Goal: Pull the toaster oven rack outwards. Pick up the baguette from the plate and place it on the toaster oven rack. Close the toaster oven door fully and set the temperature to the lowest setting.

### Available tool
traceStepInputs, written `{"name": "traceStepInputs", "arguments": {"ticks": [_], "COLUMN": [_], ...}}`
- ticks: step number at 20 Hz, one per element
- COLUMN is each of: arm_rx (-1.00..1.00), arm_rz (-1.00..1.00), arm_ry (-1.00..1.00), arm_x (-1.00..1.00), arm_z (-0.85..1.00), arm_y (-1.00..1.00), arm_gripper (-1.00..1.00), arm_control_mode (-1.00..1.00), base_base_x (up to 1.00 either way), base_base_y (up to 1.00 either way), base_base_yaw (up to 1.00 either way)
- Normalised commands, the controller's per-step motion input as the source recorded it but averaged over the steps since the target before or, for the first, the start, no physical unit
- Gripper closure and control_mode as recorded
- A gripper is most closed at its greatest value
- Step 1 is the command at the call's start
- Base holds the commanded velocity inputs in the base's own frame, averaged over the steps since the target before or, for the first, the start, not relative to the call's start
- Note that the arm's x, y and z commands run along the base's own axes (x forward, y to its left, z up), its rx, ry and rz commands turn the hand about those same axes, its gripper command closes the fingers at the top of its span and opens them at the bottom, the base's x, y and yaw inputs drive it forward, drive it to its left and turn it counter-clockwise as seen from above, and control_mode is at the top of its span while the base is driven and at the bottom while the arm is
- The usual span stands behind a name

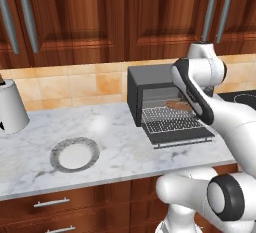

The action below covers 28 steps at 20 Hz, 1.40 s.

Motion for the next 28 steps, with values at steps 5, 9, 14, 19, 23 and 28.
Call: {"name": "traceStepInputs", "arguments": {"ticks": [5,9,14,19,23,28], "arm_rx": [0.0,0.0,0.0,0.0,-0.02,-0.04], "arm_rz": [0.02,0.0,0.02,0.08,0.1,0.08], "arm_ry": [-0.17,-0.3,-0.24,-0.08,-0.02,0.0], "arm_x": [0.0,0.0,0.04,0.19,0.28,0.29], "arm_z": [-0.14,-0.22,-0.2,-0.19,-0.16,-0.16], "arm_y": [-0.37,-0.21,-0.06,0.0,0.0,0.0], "arm_gripper": [1.0,1.0,1.0,1.0,1.0,1.0], "arm_control_mode": [-1.0,-1.0,-1.0,-1.0,-1.0,-1.0], "base_base_x": [0.0,0.0,0.0,0.0,0.0,0.0], "base_base_y": [0.0,0.0,0.0,0.0,0.0,0.0], "base_base_yaw": [0.0,0.0,0.0,0.0,0.0,0.0]}}
